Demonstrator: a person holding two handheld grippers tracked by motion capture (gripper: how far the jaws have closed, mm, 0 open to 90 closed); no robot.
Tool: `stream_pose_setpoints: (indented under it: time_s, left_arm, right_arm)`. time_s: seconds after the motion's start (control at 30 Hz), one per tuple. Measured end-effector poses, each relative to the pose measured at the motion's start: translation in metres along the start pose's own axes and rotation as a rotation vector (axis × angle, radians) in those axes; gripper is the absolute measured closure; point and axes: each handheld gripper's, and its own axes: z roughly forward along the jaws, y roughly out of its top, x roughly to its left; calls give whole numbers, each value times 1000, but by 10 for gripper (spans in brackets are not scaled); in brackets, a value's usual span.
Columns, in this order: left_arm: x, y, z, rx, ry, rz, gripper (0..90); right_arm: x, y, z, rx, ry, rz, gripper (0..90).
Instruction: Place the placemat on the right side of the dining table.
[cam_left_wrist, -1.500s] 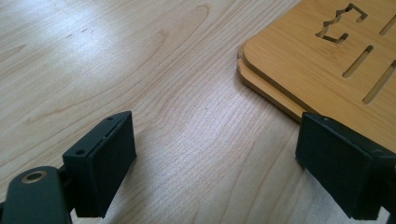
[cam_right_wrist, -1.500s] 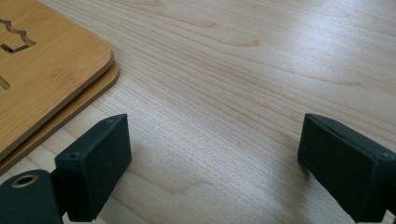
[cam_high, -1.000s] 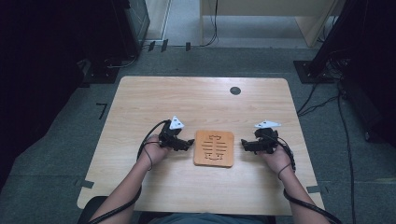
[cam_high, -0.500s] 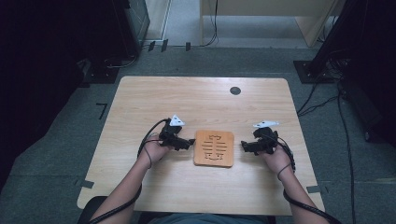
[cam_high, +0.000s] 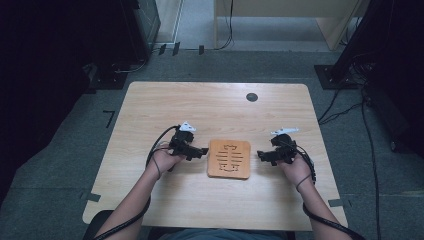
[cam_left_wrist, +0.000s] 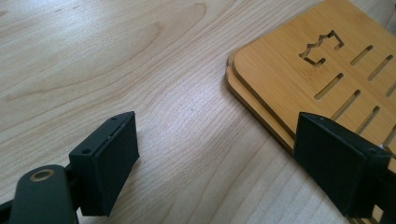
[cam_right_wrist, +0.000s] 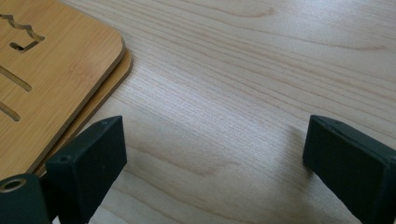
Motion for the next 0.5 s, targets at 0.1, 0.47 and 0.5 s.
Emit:
stream_pose_setpoints:
  time_s: [0.1,0.47,0.5]
  left_arm:
    - [0,0,-2,2,-9,3,136]
    - [-1,3,-9,10,-55,-2,137]
    - [-1,3,-9,9,-54,-4,137]
  right_arm:
    - [1,1,0,10,2,3,65]
    - [12,6,-3,23,13,1,65]
    - [13,7,-3,24,14,-1,65]
